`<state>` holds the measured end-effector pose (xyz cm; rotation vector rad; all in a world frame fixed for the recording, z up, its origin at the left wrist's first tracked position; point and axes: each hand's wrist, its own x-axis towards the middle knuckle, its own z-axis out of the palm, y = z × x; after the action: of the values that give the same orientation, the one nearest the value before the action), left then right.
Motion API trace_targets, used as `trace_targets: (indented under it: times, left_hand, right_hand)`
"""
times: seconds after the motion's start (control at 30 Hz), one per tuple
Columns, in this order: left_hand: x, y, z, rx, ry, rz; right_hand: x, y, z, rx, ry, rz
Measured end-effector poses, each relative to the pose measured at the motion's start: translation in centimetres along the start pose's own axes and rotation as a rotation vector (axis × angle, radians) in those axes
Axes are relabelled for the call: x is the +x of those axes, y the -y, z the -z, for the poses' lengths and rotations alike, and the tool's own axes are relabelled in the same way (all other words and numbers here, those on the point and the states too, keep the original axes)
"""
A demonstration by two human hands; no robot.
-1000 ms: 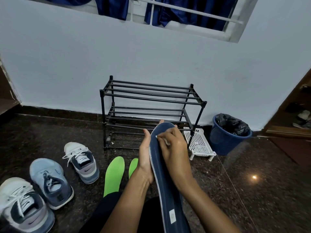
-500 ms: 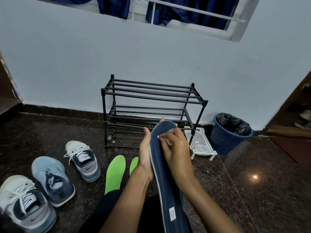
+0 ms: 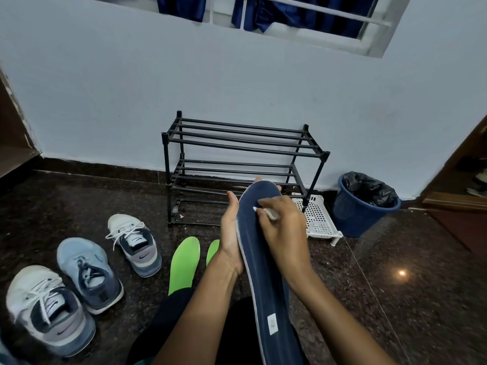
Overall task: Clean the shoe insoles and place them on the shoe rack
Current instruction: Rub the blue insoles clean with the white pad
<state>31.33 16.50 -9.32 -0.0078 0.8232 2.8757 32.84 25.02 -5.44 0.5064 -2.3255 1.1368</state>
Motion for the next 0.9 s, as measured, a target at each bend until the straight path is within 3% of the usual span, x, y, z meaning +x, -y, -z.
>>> trace_targets:
  times: [0.27,0.47,0.7,0.9]
  left_hand:
    - [-0.4,-0.1,0.2,-0.035,-0.025,0.052]
    - [-0.2,0.1,-0.2,-0.013,0.006,0.003]
    - [-0.3,0.0,0.6,0.021,0.036,0.040]
    - [-0.5,-0.1,-0.2,0.023,0.036,0.003]
  right_hand:
    - [-2.0,0.7,-0.6,0.057,0.120,0.054]
    - [0.1,0.4,-0.3,-0.019,0.022,0.023]
    - [-2.1,1.5,-0.7,0.069,0.148,0.002]
    - [0.0,0.9,-0.1,0.020,0.055,-0.025]
